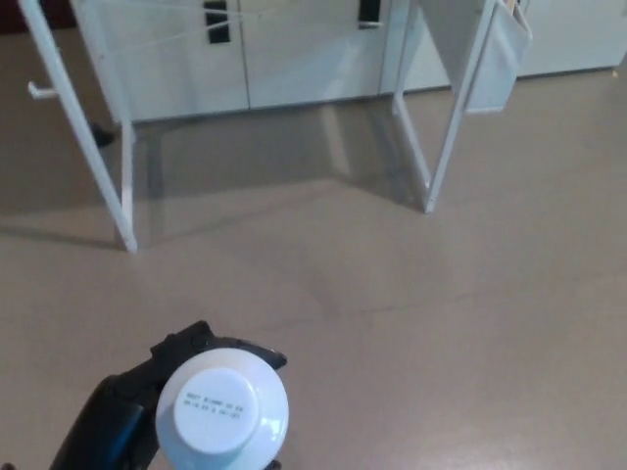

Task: The robot picks up a bottle from a person using its left hand and walk towards the table in frontand put the bottle on the table.

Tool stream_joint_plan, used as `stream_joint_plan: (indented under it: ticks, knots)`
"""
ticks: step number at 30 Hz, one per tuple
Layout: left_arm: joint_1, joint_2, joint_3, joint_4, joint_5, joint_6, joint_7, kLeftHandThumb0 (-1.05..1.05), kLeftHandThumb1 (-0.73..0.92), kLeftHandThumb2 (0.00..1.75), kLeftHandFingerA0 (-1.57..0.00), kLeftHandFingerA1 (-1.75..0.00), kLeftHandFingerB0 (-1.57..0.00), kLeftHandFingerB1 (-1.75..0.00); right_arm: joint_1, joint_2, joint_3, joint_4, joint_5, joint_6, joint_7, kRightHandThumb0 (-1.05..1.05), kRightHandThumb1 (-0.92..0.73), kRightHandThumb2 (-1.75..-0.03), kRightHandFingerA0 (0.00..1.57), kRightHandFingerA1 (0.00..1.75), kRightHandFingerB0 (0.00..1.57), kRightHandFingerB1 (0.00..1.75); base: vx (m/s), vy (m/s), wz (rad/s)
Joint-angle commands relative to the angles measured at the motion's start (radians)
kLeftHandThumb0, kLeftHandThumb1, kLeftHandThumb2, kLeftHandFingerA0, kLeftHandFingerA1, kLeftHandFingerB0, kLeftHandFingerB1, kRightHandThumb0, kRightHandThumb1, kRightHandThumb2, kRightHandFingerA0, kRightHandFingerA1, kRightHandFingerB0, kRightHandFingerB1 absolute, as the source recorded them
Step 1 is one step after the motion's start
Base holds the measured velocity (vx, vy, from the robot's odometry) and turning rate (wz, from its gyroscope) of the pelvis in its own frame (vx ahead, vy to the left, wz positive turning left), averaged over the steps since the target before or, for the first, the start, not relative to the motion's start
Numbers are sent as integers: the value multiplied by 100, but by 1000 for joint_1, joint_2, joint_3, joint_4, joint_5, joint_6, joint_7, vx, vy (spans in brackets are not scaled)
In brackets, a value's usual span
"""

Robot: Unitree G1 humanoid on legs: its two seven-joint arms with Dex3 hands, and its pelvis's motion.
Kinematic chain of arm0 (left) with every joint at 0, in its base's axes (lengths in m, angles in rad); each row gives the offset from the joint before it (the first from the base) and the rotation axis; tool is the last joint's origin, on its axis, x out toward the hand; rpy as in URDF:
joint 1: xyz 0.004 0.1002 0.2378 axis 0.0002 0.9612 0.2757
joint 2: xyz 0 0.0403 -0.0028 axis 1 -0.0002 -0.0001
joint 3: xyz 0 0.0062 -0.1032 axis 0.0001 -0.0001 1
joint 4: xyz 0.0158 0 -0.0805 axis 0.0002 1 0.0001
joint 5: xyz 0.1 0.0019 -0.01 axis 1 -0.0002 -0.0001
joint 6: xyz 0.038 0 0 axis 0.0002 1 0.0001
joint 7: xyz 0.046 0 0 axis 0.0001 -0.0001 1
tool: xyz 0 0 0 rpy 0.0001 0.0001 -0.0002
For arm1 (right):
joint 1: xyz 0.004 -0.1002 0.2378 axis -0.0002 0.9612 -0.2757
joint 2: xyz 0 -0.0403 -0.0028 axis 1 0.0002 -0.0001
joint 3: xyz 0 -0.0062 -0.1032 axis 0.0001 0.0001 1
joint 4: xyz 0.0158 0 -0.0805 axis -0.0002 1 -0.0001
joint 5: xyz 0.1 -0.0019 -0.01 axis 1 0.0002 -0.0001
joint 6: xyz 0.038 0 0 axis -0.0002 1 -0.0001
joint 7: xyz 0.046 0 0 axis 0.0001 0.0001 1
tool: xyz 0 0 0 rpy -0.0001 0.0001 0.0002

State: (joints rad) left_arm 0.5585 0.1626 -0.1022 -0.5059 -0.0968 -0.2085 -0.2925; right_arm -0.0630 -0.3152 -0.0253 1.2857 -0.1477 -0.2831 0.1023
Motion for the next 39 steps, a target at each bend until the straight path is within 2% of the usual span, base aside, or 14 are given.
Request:
stream_joint_plan:
  ticks: [1, 8, 9, 18, 22, 23, 24, 26, 30, 37, 38, 39]
  knots:
    - [9, 1, 3, 3, 0, -50, 3, -12, 79, 74, -118, -111, -86, -105, 15, -12, -11, 0, 14, 11, 15, -61, -58, -59, 46, 40, 39, 36, 400, 97, 7]
    - [15, 7, 2, -2, -16, -33, -6, -10, 79, 72, -119, -109, -87, -104, 21, -9, -18, -2, 16, 13, 21, -59, -60, -59, 45, 38, 41, 36, 374, -18, 13]
    - [20, 6, 0, -5, -23, -28, -7, -10, 79, 73, -119, -109, -88, -103, 25, -9, -19, -2, 16, 10, 25, -58, -49, -88, 42, 55, 28, 47, 526, -145, 17]
    - [27, 4, -6, -11, -32, -23, -16, -9, 76, 80, -115, -113, -86, -105, 28, -6, -29, 2, 19, 13, 37, -60, -51, -87, 42, 53, 31, 47, 463, -65, 16]
    - [22, 3, -9, -4, -32, -38, -22, -10, 79, 75, -115, -112, -86, -105, 28, -6, -29, 1, 18, 15, 35, -56, -49, -88, 42, 55, 30, 47, 403, 95, -23]
    - [21, 1, -10, 0, -33, -43, -24, -11, 80, 73, -115, -111, -86, -106, 28, -6, -26, 0, 14, 16, 32, -55, -61, -59, 46, 39, 42, 36, 549, 175, -33]
    - [21, 1, -10, 0, -35, -40, -25, -10, 80, 75, -115, -112, -87, -106, 28, -6, -26, 0, 14, 17, 34, -56, -50, -87, 42, 54, 30, 47, 544, 192, -35]
    - [21, 2, -11, 1, -37, -36, -26, -10, 80, 74, -115, -113, -87, -106, 28, -6, -29, -1, 18, 18, 40, -53, -49, -88, 42, 55, 29, 48, 533, 211, -32]
    - [22, 4, -13, -6, -17, -39, -18, -10, 79, 76, -117, -114, -86, -107, 27, -8, -26, 1, 14, 21, 44, -63, -53, -87, 41, 53, 32, 46, 493, 180, -14]
    - [2, 4, -10, -6, -30, -31, -21, -11, 78, 76, -118, -113, -86, -106, 21, -5, -27, -1, 16, 19, 49, -56, -51, -89, 40, 54, 32, 48, 333, 26, 12]
    - [1, 5, -10, -8, -31, -29, -22, -11, 78, 77, -117, -114, -86, -106, 21, -5, -27, -1, 16, 20, 50, -57, -62, -59, 46, 40, 44, 37, 293, -111, 50]
    - [1, 6, -10, -9, -31, -28, -22, -11, 78, 77, -117, -114, -86, -106, 21, -5, -27, -2, 16, 20, 51, -57, -62, -59, 46, 40, 44, 37, 356, -148, 46]
